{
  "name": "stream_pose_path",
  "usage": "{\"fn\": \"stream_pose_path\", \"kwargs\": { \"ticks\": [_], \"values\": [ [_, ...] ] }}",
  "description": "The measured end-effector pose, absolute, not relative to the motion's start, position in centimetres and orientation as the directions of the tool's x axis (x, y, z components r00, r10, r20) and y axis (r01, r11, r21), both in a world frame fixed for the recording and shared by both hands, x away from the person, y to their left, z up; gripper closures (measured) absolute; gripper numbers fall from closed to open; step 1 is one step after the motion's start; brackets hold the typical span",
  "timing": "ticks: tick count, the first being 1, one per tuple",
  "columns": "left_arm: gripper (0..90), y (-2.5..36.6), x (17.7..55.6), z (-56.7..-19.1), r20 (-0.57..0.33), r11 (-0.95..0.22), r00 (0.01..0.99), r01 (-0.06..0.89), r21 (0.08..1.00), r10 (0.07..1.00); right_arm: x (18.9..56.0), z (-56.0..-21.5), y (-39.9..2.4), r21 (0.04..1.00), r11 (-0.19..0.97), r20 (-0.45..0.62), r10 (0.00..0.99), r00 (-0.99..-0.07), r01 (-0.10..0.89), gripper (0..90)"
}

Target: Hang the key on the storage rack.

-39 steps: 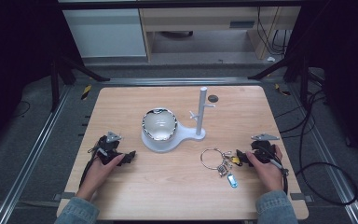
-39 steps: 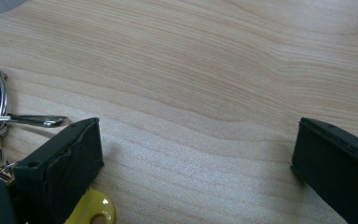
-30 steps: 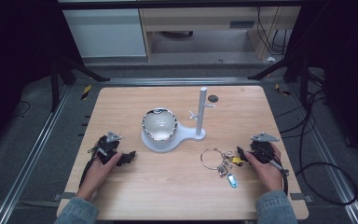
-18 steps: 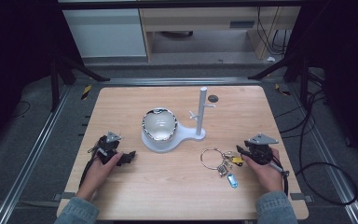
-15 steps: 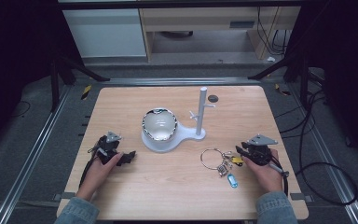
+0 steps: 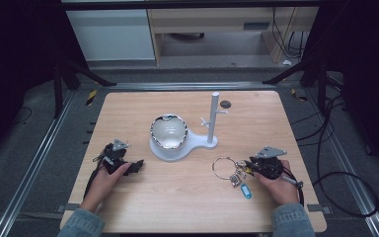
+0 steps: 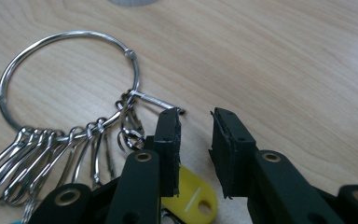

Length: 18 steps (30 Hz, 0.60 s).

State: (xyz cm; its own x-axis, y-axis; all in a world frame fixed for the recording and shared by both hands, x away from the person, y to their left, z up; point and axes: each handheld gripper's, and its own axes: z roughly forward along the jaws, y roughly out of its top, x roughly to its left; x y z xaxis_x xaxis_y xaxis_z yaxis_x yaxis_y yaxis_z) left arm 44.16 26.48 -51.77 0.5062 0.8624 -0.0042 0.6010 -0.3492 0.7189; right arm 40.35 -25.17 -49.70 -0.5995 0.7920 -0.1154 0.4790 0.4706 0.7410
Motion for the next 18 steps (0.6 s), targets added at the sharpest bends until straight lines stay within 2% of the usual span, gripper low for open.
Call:
{"fn": "stream_pose_path", "kwargs": {
  "ticks": [7, 10, 18],
  "values": [
    [0.0, 26.5, 44.1, -51.8, -0.004, -0.349, 0.506, 0.601, 0.719, 0.863, 38.9, -49.6, -24.6, 0.73, 0.49, -0.099, 0.766, -0.636, 0.477, 72.5],
    [0.0, 26.5, 44.1, -51.8, -0.004, -0.348, 0.505, 0.601, 0.719, 0.863, 38.4, -49.5, -24.2, 0.722, 0.51, -0.103, 0.748, -0.655, 0.468, 68.0],
    [0.0, 26.5, 44.1, -51.8, -0.005, -0.347, 0.505, 0.602, 0.719, 0.863, 39.8, -49.2, -24.6, 0.752, 0.511, -0.144, 0.744, -0.653, 0.416, 63.2]
  ]
}}
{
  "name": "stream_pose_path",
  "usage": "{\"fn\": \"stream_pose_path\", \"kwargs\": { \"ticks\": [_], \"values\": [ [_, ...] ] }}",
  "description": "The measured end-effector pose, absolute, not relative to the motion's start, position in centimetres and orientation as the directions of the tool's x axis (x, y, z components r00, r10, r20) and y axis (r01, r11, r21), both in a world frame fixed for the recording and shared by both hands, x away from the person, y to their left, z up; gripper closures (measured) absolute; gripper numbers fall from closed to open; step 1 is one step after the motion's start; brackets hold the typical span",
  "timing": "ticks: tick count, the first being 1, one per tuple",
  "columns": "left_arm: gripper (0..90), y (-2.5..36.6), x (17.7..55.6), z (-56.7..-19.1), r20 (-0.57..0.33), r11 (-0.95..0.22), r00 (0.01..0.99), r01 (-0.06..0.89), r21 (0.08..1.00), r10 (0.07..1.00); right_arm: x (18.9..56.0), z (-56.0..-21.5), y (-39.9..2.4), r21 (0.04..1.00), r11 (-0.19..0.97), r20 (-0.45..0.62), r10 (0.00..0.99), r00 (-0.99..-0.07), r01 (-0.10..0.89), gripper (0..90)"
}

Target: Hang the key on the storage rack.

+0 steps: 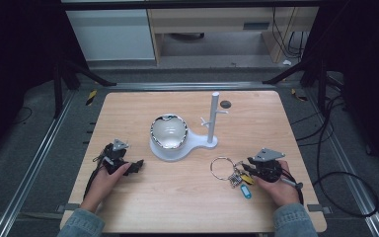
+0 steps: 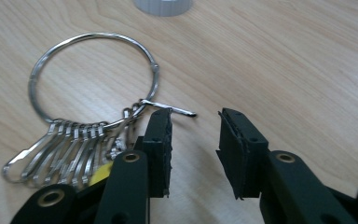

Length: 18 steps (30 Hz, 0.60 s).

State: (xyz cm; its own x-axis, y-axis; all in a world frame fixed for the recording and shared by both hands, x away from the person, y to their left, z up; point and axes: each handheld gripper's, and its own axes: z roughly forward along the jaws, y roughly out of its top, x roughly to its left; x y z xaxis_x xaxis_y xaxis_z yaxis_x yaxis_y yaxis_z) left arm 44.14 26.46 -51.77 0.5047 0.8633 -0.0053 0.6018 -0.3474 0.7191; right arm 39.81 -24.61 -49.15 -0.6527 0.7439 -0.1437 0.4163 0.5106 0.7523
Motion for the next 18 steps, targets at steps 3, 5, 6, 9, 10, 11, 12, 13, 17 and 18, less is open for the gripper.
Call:
{"fn": "stream_pose_path", "kwargs": {
  "ticks": [3, 5, 6, 9, 10, 11, 12, 13, 17, 18],
  "values": [
    [0.0, 26.5, 44.2, -51.8, -0.005, -0.348, 0.505, 0.602, 0.719, 0.863, 40.4, -49.3, -24.7, 0.763, 0.496, -0.126, 0.742, -0.658, 0.414, 60.3],
    [0.0, 26.5, 44.2, -51.8, -0.005, -0.348, 0.506, 0.601, 0.719, 0.863, 40.6, -49.3, -24.5, 0.769, 0.493, -0.123, 0.739, -0.662, 0.407, 58.6],
    [0.0, 26.5, 44.2, -51.8, -0.005, -0.349, 0.506, 0.601, 0.719, 0.863, 40.7, -49.2, -24.3, 0.771, 0.496, -0.126, 0.734, -0.668, 0.399, 58.5],
    [0.0, 26.5, 44.2, -51.8, -0.005, -0.348, 0.506, 0.601, 0.719, 0.863, 41.0, -49.2, -23.7, 0.768, 0.514, -0.134, 0.712, -0.689, 0.381, 58.1],
    [0.0, 26.5, 44.2, -51.8, -0.005, -0.348, 0.506, 0.601, 0.719, 0.863, 41.1, -49.2, -23.5, 0.765, 0.521, -0.136, 0.704, -0.697, 0.378, 57.5],
    [0.0, 26.5, 44.2, -51.8, -0.005, -0.348, 0.506, 0.601, 0.719, 0.863, 41.2, -49.3, -23.3, 0.765, 0.523, -0.131, 0.698, -0.704, 0.376, 57.0],
    [0.0, 26.5, 44.2, -51.8, -0.005, -0.348, 0.506, 0.601, 0.719, 0.863, 41.2, -49.4, -23.2, 0.763, 0.527, -0.126, 0.69, -0.712, 0.375, 56.5],
    [0.0, 26.5, 44.2, -51.8, -0.005, -0.348, 0.506, 0.601, 0.719, 0.863, 41.2, -49.4, -23.1, 0.763, 0.528, -0.125, 0.686, -0.716, 0.373, 56.5],
    [0.0, 26.5, 44.2, -51.8, -0.005, -0.349, 0.506, 0.601, 0.719, 0.863, 41.4, -49.7, -22.9, 0.754, 0.538, -0.115, 0.674, -0.729, 0.378, 57.5],
    [0.0, 26.5, 44.2, -51.8, -0.005, -0.348, 0.506, 0.601, 0.719, 0.863, 41.5, -49.8, -22.9, 0.748, 0.542, -0.112, 0.672, -0.732, 0.383, 58.3]
  ]
}}
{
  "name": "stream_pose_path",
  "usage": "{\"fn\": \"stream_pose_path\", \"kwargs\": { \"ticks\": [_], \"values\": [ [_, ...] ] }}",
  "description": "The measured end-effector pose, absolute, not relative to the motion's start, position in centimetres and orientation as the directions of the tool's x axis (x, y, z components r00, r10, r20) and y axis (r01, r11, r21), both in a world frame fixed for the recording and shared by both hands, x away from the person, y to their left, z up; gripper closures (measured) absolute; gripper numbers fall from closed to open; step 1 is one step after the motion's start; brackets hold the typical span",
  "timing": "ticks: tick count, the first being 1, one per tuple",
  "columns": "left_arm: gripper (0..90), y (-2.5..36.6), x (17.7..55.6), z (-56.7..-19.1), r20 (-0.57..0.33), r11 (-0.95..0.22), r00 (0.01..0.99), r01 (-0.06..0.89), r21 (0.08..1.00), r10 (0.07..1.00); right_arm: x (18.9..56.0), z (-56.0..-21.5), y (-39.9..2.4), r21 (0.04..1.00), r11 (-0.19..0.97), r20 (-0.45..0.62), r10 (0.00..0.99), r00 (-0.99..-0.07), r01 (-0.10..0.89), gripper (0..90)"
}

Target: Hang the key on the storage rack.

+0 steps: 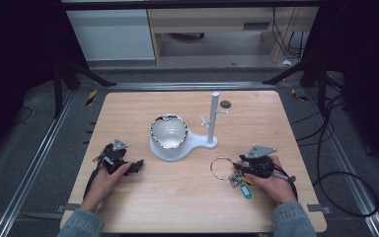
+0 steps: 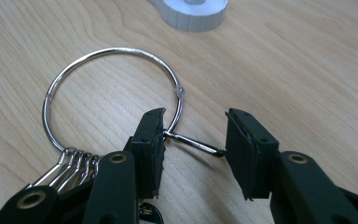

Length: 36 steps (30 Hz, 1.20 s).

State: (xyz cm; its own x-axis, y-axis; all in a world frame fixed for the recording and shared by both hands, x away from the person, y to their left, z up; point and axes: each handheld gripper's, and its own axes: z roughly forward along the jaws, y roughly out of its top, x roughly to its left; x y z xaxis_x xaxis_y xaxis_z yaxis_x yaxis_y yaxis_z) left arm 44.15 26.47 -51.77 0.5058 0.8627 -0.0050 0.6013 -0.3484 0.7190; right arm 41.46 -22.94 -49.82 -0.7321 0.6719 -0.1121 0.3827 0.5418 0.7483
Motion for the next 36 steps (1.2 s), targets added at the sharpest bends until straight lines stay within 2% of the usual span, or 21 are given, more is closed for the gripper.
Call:
{"fn": "stream_pose_path", "kwargs": {
  "ticks": [5, 7, 15, 23, 36],
  "values": [
    [0.0, 26.5, 44.2, -51.8, -0.005, -0.348, 0.506, 0.601, 0.719, 0.863, 41.4, -49.9, -22.9, 0.729, 0.566, -0.12, 0.66, -0.742, 0.385, 69.0],
    [0.0, 26.5, 44.2, -51.8, -0.005, -0.349, 0.506, 0.601, 0.719, 0.863, 41.1, -49.8, -22.7, 0.719, 0.579, -0.127, 0.654, -0.745, 0.385, 76.1],
    [0.0, 26.5, 44.2, -51.8, -0.005, -0.349, 0.506, 0.601, 0.719, 0.863, 40.8, -49.7, -22.7, 0.71, 0.555, -0.091, 0.682, -0.726, 0.433, 88.0],
    [0.0, 26.5, 44.2, -51.8, -0.005, -0.349, 0.506, 0.601, 0.719, 0.863, 40.8, -49.7, -23.2, 0.716, 0.503, -0.037, 0.72, -0.693, 0.484, 88.8],
    [0.0, 26.5, 44.2, -51.8, -0.005, -0.349, 0.506, 0.601, 0.719, 0.863, 40.2, -48.3, -23.7, 0.772, 0.418, 0.007, 0.747, -0.664, 0.479, 88.9]
  ]
}}
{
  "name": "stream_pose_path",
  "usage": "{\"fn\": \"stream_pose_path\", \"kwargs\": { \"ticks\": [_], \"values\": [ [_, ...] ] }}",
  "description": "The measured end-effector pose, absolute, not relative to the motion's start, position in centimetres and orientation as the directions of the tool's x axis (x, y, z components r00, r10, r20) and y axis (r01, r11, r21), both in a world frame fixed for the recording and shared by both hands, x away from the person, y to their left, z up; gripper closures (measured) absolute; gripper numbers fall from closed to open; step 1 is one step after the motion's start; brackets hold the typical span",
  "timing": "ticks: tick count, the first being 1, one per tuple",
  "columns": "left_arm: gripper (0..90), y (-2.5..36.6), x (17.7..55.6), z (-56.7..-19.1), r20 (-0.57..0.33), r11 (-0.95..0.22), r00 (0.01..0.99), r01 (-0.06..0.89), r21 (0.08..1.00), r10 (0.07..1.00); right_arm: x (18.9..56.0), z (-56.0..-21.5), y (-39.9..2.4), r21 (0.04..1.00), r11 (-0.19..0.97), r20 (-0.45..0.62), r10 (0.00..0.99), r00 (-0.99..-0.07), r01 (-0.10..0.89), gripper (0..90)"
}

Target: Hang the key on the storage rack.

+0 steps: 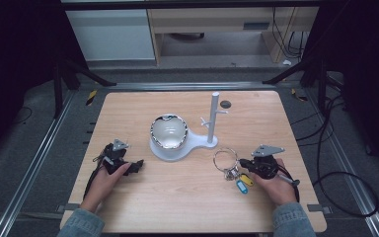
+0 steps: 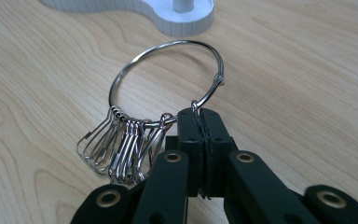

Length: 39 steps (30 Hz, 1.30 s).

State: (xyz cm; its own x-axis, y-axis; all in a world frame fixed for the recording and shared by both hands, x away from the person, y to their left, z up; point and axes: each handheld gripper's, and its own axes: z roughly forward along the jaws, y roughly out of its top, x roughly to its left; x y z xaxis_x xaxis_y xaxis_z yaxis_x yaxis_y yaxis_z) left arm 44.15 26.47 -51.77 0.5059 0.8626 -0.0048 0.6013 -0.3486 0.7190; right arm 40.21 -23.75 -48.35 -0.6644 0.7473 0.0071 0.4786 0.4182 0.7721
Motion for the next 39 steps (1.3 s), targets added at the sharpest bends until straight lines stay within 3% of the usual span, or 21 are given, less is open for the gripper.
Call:
{"fn": "stream_pose_path", "kwargs": {
  "ticks": [22, 39],
  "values": [
    [0.0, 26.5, 44.2, -51.8, -0.005, -0.348, 0.506, 0.601, 0.719, 0.863, 39.2, -45.3, -23.6, 0.872, 0.268, 0.066, 0.766, -0.639, 0.411, 88.9],
    [0.0, 26.5, 44.1, -51.8, -0.004, -0.349, 0.506, 0.601, 0.719, 0.863, 38.7, -43.4, -23.9, 0.903, 0.223, 0.049, 0.796, -0.604, 0.366, 88.9]
  ]
}}
